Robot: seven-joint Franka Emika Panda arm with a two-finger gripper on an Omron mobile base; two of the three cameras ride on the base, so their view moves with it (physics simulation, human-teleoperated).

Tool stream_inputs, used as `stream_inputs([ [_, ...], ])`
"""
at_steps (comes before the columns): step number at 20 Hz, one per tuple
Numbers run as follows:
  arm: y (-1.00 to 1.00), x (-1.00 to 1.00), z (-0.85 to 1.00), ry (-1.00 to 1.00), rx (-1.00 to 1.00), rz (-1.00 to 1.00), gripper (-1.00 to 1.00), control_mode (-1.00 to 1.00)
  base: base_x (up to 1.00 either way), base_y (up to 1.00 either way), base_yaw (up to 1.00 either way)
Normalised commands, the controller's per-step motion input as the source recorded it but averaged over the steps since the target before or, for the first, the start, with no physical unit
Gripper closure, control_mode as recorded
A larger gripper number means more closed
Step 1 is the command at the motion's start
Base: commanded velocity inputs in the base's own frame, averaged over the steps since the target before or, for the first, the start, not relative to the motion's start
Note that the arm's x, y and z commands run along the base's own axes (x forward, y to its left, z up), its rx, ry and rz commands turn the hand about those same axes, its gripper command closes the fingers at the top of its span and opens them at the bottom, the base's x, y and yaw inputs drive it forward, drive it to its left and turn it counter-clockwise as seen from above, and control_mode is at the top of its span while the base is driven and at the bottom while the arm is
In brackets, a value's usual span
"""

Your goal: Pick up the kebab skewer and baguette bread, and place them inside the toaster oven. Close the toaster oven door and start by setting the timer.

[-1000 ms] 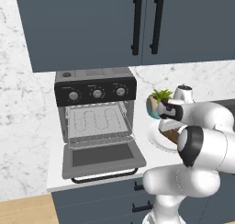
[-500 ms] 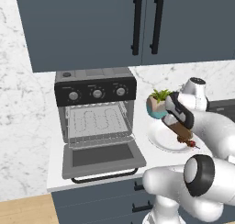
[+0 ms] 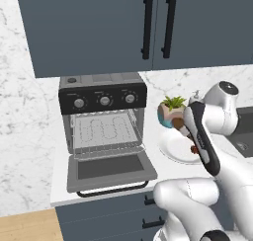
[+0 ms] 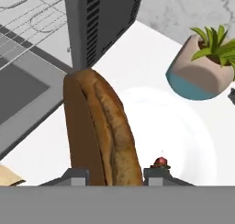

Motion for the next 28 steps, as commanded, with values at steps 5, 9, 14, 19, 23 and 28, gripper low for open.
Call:
stream_inputs([
  [5, 0.82, -0.56, 0.59, -0.25, -0.13, 0.17, 1.00, -1.00, 0.00, 0.00, 0.00],
  [9, 0.91, -0.52, 0.64, -0.15, -0.12, 0.16, 1.00, -1.00, 0.00, 0.00, 0.00],
  [14, 0.96, -0.30, 0.60, -0.04, -0.12, 0.21, 1.00, -1.00, 0.00, 0.00, 0.00],
  [19, 0.94, -0.21, 0.35, -0.01, -0.13, 0.21, 1.00, -1.00, 0.00, 0.00, 0.00],
  [23, 0.79, -0.16, 0.01, -0.20, -0.19, 0.13, 1.00, -1.00, 0.00, 0.00, 0.00],
  [28, 0.56, 0.00, -0.20, -0.19, -0.20, 0.10, 1.00, -1.00, 0.00, 0.00, 0.00],
])
